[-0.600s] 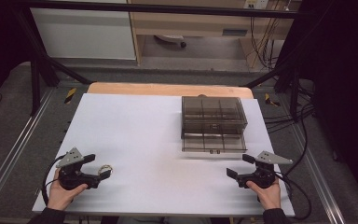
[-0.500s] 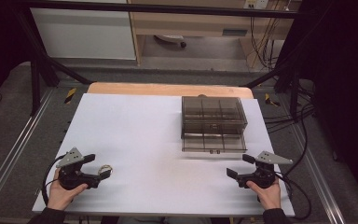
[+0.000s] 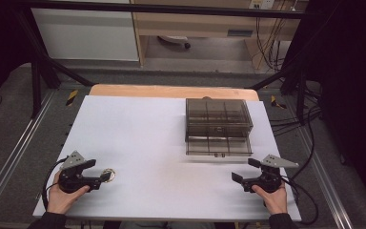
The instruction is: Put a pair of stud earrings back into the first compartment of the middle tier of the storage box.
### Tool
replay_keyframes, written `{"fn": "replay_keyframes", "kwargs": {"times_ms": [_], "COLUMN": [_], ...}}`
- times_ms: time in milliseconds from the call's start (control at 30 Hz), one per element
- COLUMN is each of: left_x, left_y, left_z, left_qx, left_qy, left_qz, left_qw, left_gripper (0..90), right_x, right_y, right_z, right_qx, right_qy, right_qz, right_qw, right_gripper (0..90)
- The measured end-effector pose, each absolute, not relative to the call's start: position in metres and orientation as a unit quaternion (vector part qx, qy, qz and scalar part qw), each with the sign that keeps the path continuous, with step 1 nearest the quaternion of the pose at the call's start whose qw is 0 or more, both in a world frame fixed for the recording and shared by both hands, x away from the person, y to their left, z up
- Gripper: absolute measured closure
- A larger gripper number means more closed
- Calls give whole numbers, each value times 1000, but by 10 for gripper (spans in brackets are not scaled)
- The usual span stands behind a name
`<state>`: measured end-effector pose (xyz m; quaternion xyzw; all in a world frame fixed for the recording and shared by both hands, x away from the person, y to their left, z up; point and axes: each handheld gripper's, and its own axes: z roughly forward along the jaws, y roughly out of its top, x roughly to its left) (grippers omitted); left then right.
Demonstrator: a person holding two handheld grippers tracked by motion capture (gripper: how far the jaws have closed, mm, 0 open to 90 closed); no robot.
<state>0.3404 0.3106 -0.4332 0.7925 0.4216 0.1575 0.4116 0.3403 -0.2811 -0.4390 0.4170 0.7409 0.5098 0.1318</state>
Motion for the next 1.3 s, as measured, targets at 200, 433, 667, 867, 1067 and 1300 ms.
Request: {"fn": "replay_keyframes", "kwargs": {"times_ms": [200, 433, 667, 867, 1067, 1300], "left_x": [341, 342, 347, 349, 351, 352], "left_y": [310, 307, 305, 304, 302, 302], "left_z": [-434, -436, -440, -441, -443, -444], "left_qx": [794, 796, 794, 795, 795, 796], "left_qy": [438, 454, 470, 472, 475, 478], "left_qz": [163, 159, 158, 154, 149, 144], "left_qw": [390, 368, 352, 350, 345, 342], "left_gripper": [313, 499, 597, 674, 731, 789], "right_x": [340, 340, 340, 341, 341, 341], "right_y": [-281, -282, -282, -282, -282, -282], "right_z": [-439, -440, -440, -439, -440, -440], "right_qx": [418, 420, 421, 421, 421, 421], "right_qy": [742, 741, 741, 742, 742, 742], "right_qz": [508, 508, 507, 507, 506, 506], "right_qw": [129, 128, 127, 126, 125, 125], "right_gripper": [6, 6, 6, 6, 6, 6]}}
